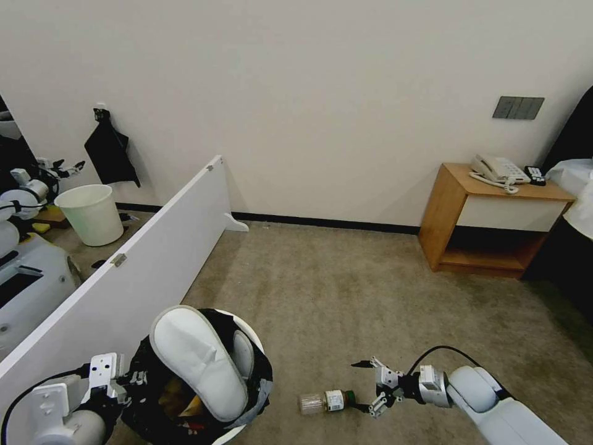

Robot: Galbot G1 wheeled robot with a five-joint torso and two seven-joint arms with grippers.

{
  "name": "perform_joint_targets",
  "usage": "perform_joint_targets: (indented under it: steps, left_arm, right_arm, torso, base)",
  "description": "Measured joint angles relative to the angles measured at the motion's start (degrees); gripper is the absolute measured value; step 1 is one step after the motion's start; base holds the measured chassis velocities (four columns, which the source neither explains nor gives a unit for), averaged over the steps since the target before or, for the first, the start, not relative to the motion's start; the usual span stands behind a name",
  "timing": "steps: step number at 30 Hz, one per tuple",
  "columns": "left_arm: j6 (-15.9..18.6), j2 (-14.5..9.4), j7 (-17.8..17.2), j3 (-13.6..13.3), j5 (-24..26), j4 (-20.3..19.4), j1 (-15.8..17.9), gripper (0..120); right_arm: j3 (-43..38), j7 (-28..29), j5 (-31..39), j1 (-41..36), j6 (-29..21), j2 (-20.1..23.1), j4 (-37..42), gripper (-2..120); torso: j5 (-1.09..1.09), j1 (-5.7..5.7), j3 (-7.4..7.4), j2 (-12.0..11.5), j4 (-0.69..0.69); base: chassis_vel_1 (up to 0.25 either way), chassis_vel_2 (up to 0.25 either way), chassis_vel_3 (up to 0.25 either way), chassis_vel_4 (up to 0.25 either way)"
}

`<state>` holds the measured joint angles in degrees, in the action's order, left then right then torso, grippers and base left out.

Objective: Pick up the trash bin, then pick up the garbage from the floor and place it into the trash bin.

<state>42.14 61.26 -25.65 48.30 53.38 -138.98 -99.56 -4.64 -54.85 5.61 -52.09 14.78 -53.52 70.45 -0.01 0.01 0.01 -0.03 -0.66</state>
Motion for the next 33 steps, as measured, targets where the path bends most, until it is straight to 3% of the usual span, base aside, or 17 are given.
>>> perform_joint_targets:
  steps: [6,12,20,33]
  left_arm:
    - [0.0,-0.1,0.0,0.0,0.0,0.1,0.1,2]
    - [0.0,-0.2,0.1,-0.1,0.0,0.4,0.2,2]
    - [0.0,-0.3,0.1,-0.1,0.0,0.8,0.3,2]
    - [0.0,-0.2,0.2,-0.2,-0.1,1.0,0.6,2]
  right_arm:
    - [0.8,-0.3,-1.4,1.8,0.3,-1.3,-3.6,100]
    - [1.9,-1.2,-4.6,7.4,1.7,-6.6,-13.1,100]
    - [2.3,-2.0,-7.0,12.1,2.6,-12.3,-19.6,100]
    - [4.3,-2.3,-7.4,13.6,2.4,-16.3,-22.5,100]
  torso:
    - [0.00,0.00,0.00,0.0,0.01]
    - [0.00,0.00,0.00,0.0,0.01]
    - [-0.01,0.00,0.00,0.0,0.01]
    - [-0.01,0.00,0.00,0.0,0.01]
  base:
    - [0.000,0.000,0.000,0.000]
    - [0.000,0.000,0.000,0.000]
    - [0.000,0.000,0.000,0.000]
    - [0.000,0.000,0.000,0.000]
